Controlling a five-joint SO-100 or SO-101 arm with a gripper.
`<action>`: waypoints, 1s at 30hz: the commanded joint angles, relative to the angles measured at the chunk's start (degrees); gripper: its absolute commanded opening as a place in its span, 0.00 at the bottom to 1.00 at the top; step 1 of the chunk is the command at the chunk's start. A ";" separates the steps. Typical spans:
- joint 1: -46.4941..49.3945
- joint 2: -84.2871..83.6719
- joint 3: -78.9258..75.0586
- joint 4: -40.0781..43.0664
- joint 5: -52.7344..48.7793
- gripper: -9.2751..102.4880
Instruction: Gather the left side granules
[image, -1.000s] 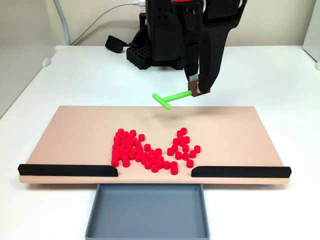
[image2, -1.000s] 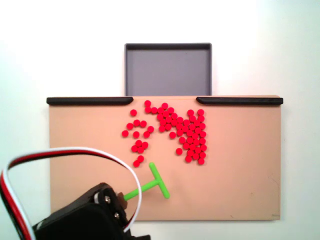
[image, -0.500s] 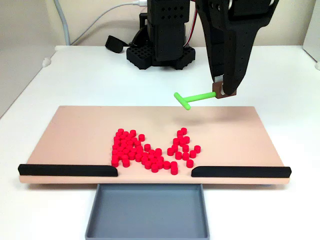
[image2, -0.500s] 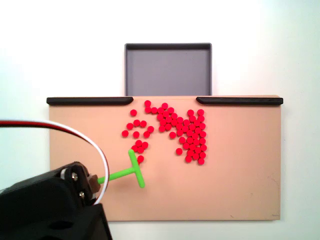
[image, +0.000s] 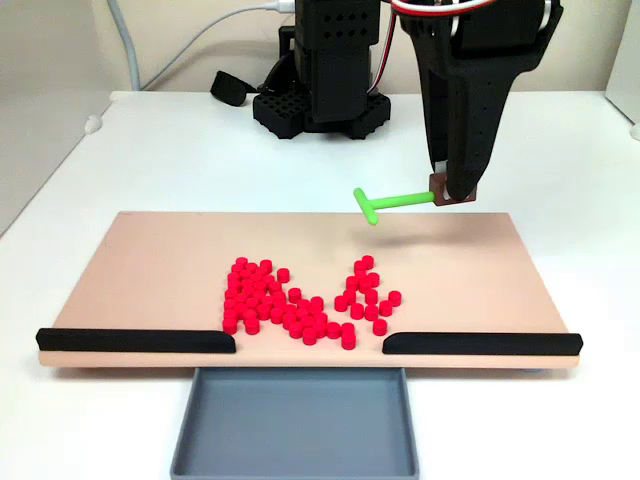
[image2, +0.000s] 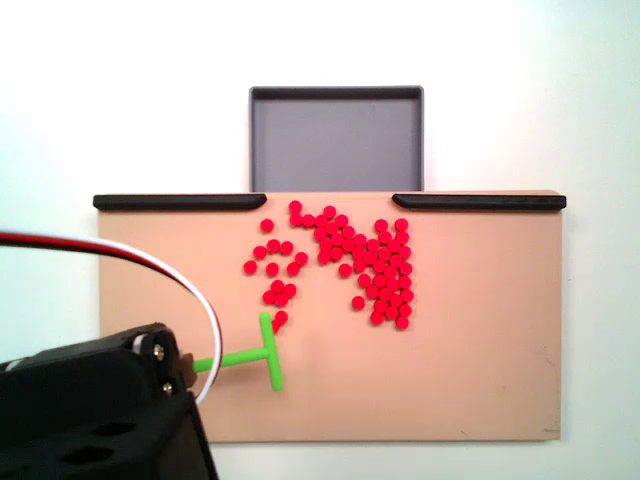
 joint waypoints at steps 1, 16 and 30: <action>-1.14 0.18 -1.93 0.00 1.14 0.08; -2.02 -8.35 -14.94 0.00 3.96 0.08; -2.64 -14.33 -19.69 0.00 7.29 0.08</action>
